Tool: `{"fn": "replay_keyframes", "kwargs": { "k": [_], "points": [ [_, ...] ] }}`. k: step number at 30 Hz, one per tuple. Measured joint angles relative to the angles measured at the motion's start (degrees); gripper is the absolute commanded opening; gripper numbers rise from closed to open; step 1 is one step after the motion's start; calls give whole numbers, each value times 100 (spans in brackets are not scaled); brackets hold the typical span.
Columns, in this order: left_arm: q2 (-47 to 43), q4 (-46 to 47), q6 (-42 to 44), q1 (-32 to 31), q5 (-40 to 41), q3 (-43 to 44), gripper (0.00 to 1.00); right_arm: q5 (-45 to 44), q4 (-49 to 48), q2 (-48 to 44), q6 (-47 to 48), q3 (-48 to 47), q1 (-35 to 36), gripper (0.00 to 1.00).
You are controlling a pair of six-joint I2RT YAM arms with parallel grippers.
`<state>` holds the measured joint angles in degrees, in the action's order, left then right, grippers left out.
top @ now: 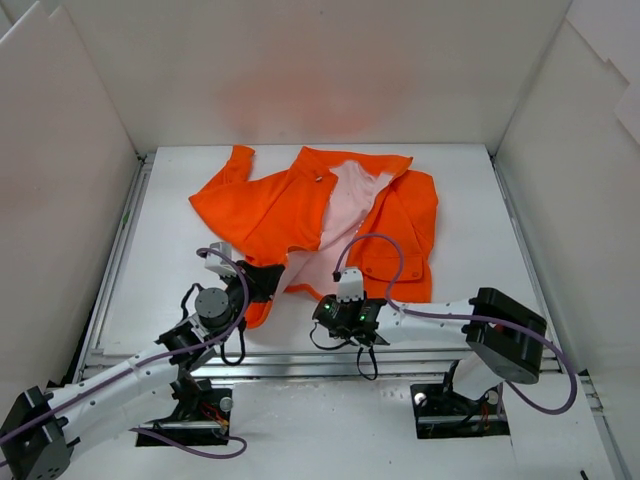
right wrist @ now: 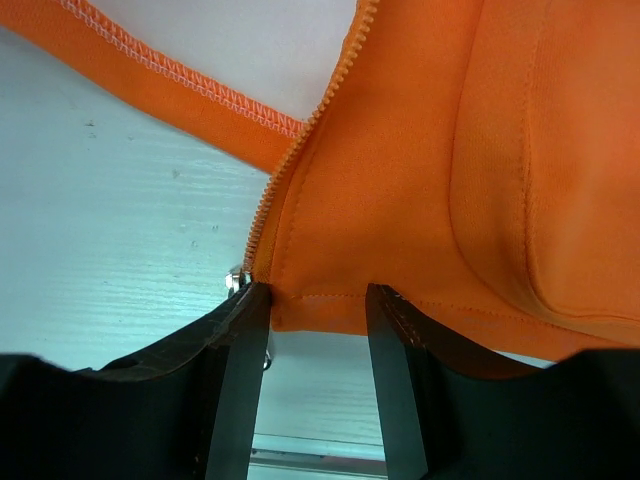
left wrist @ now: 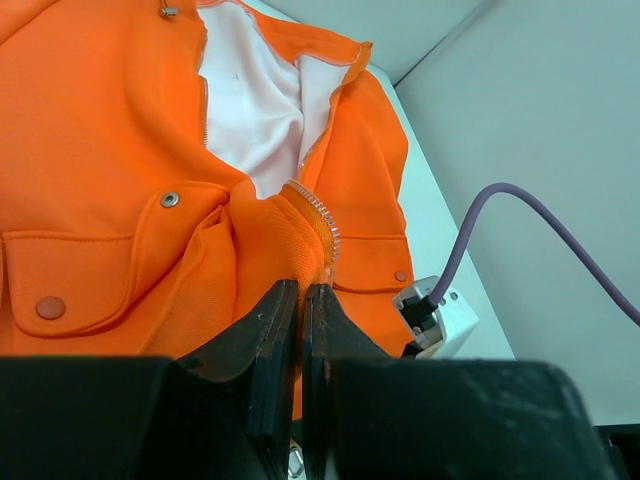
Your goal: Zip up the jacket
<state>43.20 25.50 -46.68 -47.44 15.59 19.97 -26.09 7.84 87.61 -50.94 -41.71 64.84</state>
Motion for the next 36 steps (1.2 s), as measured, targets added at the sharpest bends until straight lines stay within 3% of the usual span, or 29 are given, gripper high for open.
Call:
{"fn": "replay_keyframes", "kwargs": {
  "k": [6, 12, 19, 26, 36],
  "points": [
    [9, 2, -28, 101, -122, 0, 0, -153, 70, 103, -118, -70, 52, 42],
    [2, 0, -46, 192, -186, 0, 0, -192, -85, 177, -190, -90, 83, 13],
    [20, 2, -90, 299, -317, 0, 0, -199, -479, -33, -304, 227, 83, 0],
    [142, 63, -181, 332, -503, 0, 0, -133, -629, -527, -295, 581, 85, 0],
    [553, 164, -323, 332, -911, 140, 0, -667, -1871, -2813, 710, 1097, 83, 0]
  ]
}}
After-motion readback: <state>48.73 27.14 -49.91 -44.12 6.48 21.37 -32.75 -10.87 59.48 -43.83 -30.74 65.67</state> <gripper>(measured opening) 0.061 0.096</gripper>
